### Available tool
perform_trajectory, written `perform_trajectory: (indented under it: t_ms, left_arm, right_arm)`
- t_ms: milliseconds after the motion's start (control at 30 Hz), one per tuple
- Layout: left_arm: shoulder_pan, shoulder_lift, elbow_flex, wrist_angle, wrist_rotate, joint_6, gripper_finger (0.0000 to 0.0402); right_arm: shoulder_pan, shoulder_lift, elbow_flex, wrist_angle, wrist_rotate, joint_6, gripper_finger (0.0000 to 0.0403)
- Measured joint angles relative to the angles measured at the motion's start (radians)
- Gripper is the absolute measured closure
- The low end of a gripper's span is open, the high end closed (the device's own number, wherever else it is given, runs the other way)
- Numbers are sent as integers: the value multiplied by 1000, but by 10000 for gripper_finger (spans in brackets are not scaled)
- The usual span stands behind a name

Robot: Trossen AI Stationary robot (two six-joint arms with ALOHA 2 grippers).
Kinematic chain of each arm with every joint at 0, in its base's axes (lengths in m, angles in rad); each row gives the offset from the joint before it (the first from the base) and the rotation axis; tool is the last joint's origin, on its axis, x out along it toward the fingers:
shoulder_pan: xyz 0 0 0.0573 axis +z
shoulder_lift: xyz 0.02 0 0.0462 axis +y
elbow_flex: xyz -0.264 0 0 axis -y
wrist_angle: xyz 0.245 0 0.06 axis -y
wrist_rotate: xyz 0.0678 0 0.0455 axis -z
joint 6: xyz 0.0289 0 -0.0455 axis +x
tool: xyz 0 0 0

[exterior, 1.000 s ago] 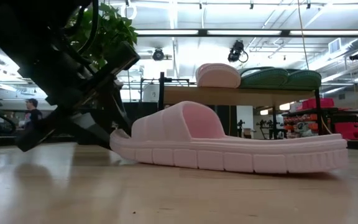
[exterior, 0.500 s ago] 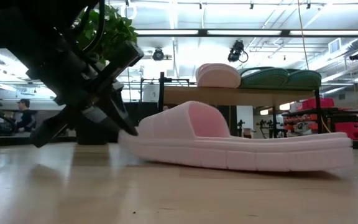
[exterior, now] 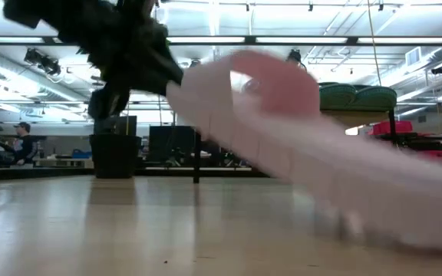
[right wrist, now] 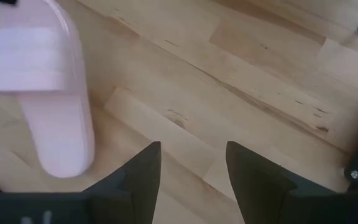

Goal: Pick and place slides into the shelf
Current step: Put the pink slipper on the shelf

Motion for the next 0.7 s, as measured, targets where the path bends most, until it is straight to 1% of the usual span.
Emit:
perform_trajectory:
  t_ms: [200,300,367,467,567,700]
  left_arm:
    - [74,-134,4,-1,51,132,358]
    - [125,-197,37,-9,140,217,359]
    - [160,-229,92,-61,215,276,359]
    - [195,-256,243,-255,279,399,359]
    - [219,-250,464,-533,285,557,359]
    - [277,-215,735,-806,283,739,359]
  right_arm:
    - [0,0,0,0,3,-3,215]
    - [0,0,0,0,6,-5,215]
    - [0,0,0,0,6,-5,215]
    - [0,0,0,0,8,-5,215]
    - [0,0,0,0,20,-2,215]
    - [0,0,0,0,43,5,218]
